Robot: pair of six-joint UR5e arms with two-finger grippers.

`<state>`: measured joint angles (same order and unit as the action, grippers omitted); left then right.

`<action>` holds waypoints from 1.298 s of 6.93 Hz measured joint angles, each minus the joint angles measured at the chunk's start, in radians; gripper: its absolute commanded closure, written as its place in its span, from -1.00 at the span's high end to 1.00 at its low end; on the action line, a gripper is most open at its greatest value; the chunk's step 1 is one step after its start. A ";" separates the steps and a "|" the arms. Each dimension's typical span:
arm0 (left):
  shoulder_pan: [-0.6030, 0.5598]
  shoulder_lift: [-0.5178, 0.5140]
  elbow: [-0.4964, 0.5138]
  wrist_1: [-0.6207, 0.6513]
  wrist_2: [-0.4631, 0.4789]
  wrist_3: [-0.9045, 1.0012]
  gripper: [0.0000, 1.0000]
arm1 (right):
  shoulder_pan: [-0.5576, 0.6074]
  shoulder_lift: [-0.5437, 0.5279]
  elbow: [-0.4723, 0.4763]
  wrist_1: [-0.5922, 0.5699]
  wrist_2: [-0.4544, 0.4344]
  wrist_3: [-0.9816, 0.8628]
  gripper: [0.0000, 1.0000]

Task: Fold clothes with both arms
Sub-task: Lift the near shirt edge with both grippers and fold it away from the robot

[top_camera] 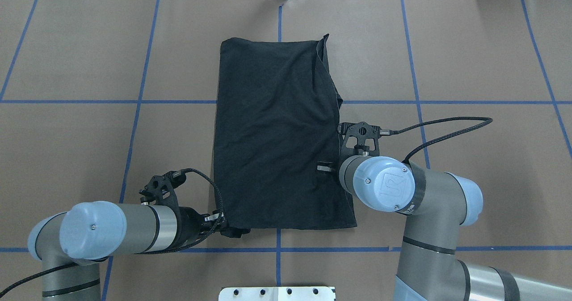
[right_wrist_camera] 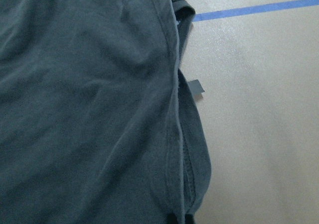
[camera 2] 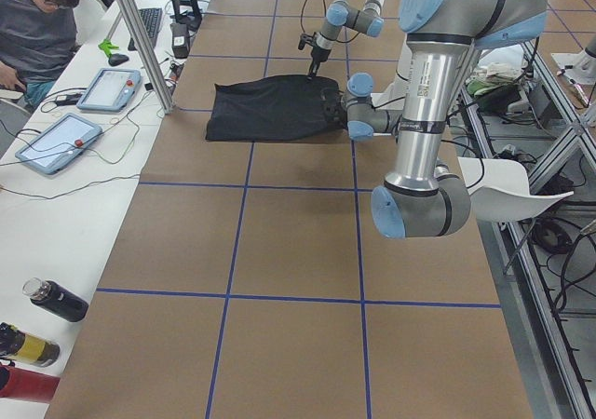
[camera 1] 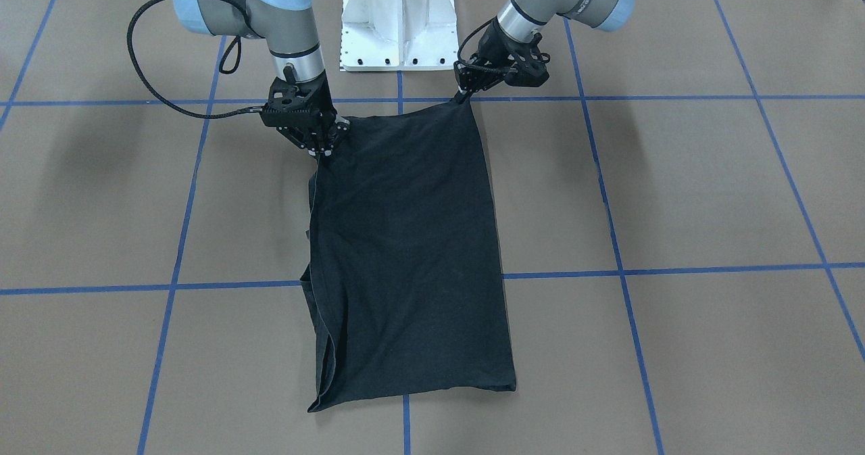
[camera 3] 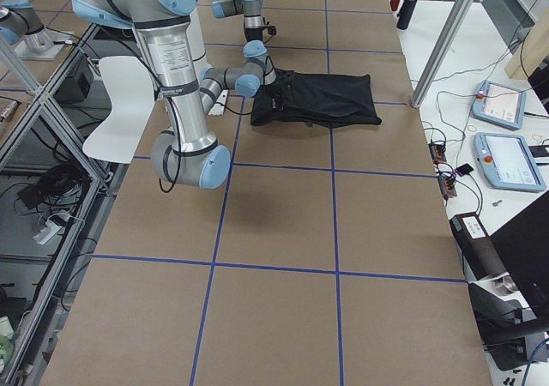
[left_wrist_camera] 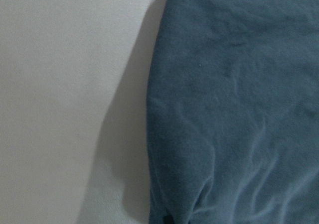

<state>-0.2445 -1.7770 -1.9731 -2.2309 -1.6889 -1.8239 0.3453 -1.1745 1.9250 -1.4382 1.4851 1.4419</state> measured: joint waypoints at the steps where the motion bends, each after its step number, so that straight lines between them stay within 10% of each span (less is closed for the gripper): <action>1: 0.000 0.027 -0.044 0.000 -0.008 0.000 -1.00 | -0.004 -0.004 0.060 -0.056 0.019 0.010 -1.00; 5: 0.012 0.134 -0.296 0.101 -0.038 -0.012 -1.00 | -0.094 -0.004 0.283 -0.255 0.049 0.111 -1.00; 9: -0.140 -0.042 -0.167 0.215 -0.070 0.094 -1.00 | -0.043 0.038 0.228 -0.266 0.043 0.106 -1.00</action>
<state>-0.3845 -1.8191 -2.1400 -2.0164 -1.7584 -1.7298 0.3020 -1.1369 2.1535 -1.7038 1.5285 1.5481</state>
